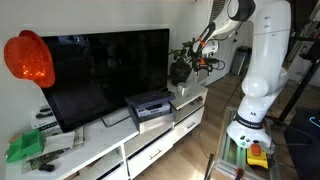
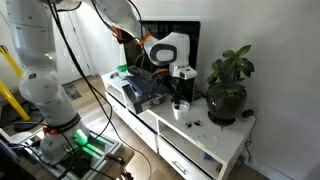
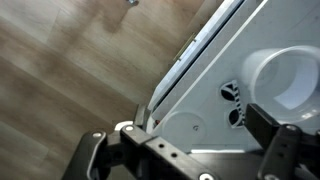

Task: Pick up the clear container lid and put it on the clear container upside down

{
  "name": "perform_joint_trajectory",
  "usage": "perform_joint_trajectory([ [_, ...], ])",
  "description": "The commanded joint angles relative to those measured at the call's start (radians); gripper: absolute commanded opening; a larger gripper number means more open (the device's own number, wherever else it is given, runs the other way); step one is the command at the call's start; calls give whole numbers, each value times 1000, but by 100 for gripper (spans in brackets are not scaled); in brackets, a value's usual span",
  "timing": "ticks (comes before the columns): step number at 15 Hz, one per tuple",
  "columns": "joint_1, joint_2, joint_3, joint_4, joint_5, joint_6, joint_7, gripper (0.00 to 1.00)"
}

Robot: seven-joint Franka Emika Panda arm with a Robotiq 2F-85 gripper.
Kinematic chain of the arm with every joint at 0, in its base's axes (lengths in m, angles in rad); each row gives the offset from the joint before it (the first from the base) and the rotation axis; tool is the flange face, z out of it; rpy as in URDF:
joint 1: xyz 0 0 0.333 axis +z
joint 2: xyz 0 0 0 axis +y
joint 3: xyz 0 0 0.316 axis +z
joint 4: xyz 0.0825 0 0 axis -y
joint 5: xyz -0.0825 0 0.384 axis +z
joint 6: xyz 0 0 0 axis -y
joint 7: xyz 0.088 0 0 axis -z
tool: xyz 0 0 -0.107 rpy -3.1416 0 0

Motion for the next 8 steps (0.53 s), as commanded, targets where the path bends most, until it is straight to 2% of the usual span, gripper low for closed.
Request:
perform_joint_trajectory([
  [1,-93,160,19,127,87,46,-237,100],
  [5,-236,287,97,251,193,59,-456,100],
  [8,-339,366,162,358,249,-5,-516,100],
])
